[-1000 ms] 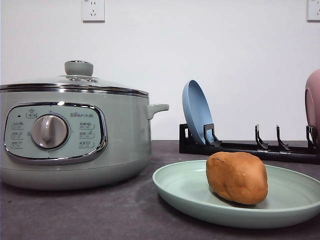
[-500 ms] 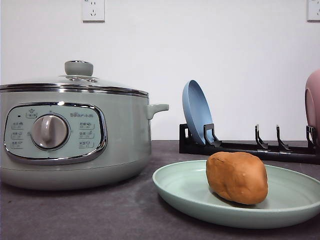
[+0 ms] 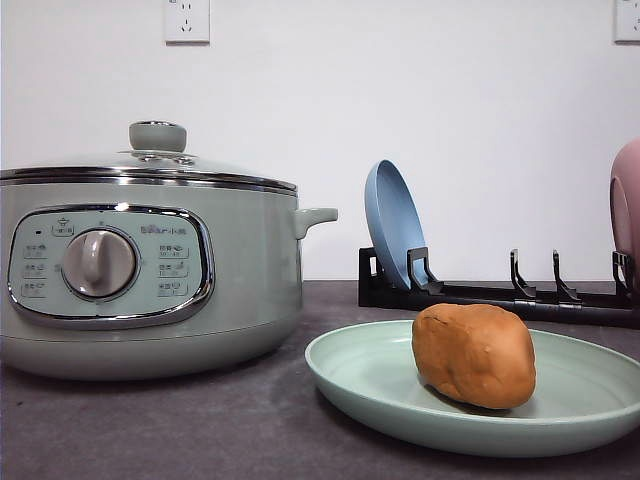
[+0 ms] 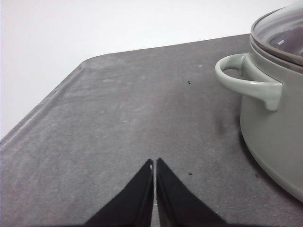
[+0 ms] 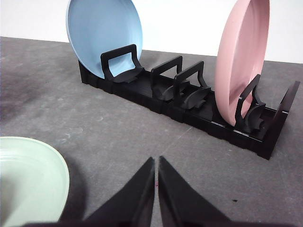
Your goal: Transfer potato from steamer to green plate
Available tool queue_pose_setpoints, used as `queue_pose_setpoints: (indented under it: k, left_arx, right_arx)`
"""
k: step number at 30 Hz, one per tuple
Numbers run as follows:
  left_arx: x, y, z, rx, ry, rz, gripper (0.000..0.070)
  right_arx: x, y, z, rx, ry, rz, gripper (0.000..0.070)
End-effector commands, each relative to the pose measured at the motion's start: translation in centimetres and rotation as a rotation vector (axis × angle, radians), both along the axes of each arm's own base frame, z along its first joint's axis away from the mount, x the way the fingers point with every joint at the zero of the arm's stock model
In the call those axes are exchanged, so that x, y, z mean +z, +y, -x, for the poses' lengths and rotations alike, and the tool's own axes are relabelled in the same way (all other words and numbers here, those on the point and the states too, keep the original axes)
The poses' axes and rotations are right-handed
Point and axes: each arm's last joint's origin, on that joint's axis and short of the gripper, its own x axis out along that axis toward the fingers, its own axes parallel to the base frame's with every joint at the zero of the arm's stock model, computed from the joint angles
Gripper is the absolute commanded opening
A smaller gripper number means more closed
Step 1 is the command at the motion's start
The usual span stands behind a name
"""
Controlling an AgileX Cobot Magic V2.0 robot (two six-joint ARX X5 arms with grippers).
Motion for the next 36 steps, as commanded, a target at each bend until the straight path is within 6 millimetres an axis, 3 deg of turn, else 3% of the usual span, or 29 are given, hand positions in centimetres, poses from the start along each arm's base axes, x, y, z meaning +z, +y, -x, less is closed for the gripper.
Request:
queue_pose_setpoints:
  k: [1, 36]
  left_arx:
    - [-0.74, 0.03, -0.08, 0.005, 0.025, 0.007, 0.0000]
    - [-0.74, 0.03, -0.08, 0.005, 0.025, 0.007, 0.0000]
  right_arx:
    - [-0.16, -0.02, -0.01, -0.002, 0.009, -0.011, 0.0000]
    - [-0.16, -0.02, -0.01, -0.002, 0.008, -0.011, 0.0000]
